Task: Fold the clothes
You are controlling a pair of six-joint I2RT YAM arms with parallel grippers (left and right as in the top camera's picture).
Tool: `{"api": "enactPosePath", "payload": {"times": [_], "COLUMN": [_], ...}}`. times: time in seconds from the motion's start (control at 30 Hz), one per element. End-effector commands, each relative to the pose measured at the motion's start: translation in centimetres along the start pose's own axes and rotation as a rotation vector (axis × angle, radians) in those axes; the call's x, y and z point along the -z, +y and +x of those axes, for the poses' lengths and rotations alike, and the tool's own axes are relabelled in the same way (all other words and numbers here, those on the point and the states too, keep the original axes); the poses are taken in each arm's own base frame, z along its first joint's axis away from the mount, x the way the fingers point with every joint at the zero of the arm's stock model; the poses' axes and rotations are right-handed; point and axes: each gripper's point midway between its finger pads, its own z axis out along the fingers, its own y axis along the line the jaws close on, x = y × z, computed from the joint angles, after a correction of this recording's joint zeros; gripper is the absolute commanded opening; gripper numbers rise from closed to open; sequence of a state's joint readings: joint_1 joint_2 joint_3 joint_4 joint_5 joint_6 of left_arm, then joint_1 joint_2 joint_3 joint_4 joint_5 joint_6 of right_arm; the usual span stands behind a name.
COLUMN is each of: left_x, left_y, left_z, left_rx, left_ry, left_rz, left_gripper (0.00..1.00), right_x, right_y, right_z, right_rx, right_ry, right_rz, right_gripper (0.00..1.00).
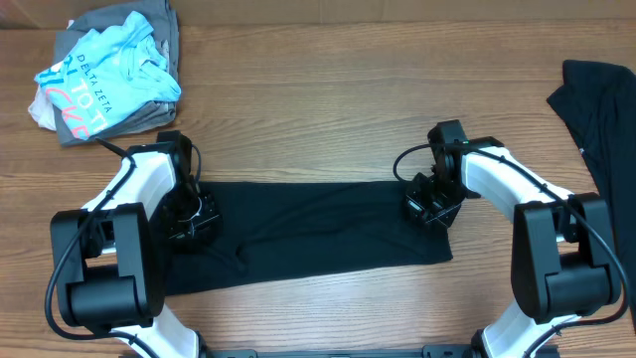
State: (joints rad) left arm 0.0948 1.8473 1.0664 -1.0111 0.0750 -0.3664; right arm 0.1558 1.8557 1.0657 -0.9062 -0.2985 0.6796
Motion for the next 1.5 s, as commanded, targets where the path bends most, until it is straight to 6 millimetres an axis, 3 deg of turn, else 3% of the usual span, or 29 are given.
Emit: {"api": "enactPosePath", "payload": {"times": [0.0,0.27,0.33,0.4,0.47,0.53,0.63,0.67,0.73,0.77,0.97,1.17,1.33,1.47], "left_x": [0.1,0.1,0.1,0.2,0.2,0.3,0.4,0.5,0.6,0.6,2.0,5.5,10.0,13.8], "left_y": [1.5,3.0,3.0,2.9,2.7,2.5,1.7,1.1,0.4,0.4,0.0,-0.3,1.4,0.6], "left_z": [-1.1,-2.6,-3.1,-3.6,-4.2,-4.8,-5.1,-5.1,-5.2,-5.3,-6.9,-9.3,-10.3,-9.7], "left_rx": [0.047,0.115,0.118,0.117,0.115,0.109,0.066,0.036,-0.006,-0.007,-0.028,-0.031,-0.005,0.003], "left_ry": [-0.043,-0.077,-0.094,-0.115,-0.138,-0.162,-0.172,-0.173,-0.176,-0.179,-0.237,-0.314,-0.353,-0.343], "left_rz": [-0.010,0.016,0.022,0.030,0.037,0.049,0.086,0.114,0.150,0.151,0.162,0.148,0.039,0.076], "left_gripper": [0.04,0.05,0.09,0.18,0.39,0.41,0.54,0.62,0.89,0.92,1.00,0.99,0.99,0.95], "right_x": [-1.5,-0.4,-0.2,0.0,0.2,0.4,0.6,0.7,1.0,1.1,2.2,3.9,6.0,8.2], "right_y": [-2.9,-5.2,-5.8,-6.5,-7.1,-7.7,-7.5,-7.4,-7.4,-7.3,-6.4,-6.0,-5.8,-4.6], "right_z": [-2.1,-4.7,-5.2,-5.8,-6.2,-6.8,-7.2,-7.3,-7.7,-7.9,-8.8,-9.1,-9.4,-9.5], "right_rx": [-0.046,-0.146,-0.167,-0.186,-0.199,-0.213,-0.216,-0.225,-0.253,-0.253,-0.270,-0.290,-0.293,-0.287], "right_ry": [-0.036,-0.078,-0.089,-0.105,-0.121,-0.142,-0.154,-0.160,-0.179,-0.184,-0.209,-0.215,-0.228,-0.220], "right_rz": [0.091,0.077,0.079,0.091,0.105,0.117,0.108,0.108,0.111,0.106,0.090,0.106,0.137,0.122], "right_gripper": [0.04,0.04,0.04,0.04,0.04,0.04,0.04,0.04,0.04,0.04,0.04,0.04,0.04,0.04]}}
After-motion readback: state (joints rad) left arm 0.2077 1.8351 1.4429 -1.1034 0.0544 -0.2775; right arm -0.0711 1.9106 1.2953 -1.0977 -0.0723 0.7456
